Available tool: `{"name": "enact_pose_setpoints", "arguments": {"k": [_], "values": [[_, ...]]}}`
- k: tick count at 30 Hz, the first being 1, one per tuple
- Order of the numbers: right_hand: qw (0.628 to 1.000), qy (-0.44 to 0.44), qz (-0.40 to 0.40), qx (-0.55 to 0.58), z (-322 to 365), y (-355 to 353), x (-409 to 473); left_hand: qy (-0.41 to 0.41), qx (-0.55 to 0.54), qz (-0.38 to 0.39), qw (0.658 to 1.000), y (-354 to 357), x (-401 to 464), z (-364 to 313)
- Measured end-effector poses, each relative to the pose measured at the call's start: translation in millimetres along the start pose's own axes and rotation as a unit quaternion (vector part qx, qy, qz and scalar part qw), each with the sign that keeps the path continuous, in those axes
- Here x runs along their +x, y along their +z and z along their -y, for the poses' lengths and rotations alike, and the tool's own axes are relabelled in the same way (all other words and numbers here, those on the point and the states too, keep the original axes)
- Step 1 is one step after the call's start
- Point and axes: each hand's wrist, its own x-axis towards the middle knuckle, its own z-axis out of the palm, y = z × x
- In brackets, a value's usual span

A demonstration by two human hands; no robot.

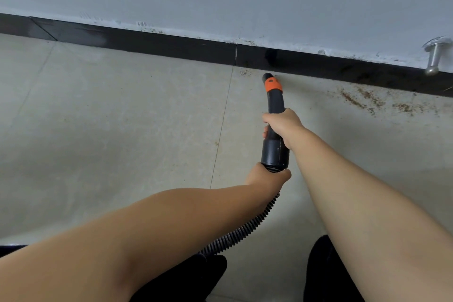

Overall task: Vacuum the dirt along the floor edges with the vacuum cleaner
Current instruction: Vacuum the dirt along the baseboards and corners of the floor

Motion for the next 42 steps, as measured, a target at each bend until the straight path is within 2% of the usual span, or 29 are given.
{"name": "enact_pose_setpoints", "arguments": {"k": [3,7,19,29,37,39,42], "values": [[0.999,0.018,-0.026,0.025,-4,-22,4,0.006,0.014,0.023,1.000,13,1,-6],[0.999,0.022,-0.016,0.022,2,-28,8,0.009,0.003,0.019,1.000,18,2,-13],[0.998,-0.019,0.060,0.000,31,37,8,0.009,-0.040,-0.060,0.997,-31,6,-14],[1.000,-0.002,0.027,0.002,23,6,11,0.003,-0.031,-0.020,0.999,-8,2,-20],[0.987,-0.027,0.129,-0.088,21,30,-9,-0.029,-0.093,-0.044,0.994,-2,-10,-3],[0.989,-0.019,0.120,-0.089,14,21,-12,-0.032,-0.083,-0.029,0.996,4,-16,0],[0.997,-0.001,0.056,-0.053,3,-4,-12,-0.021,-0.051,0.008,0.998,15,-20,-2]]}}
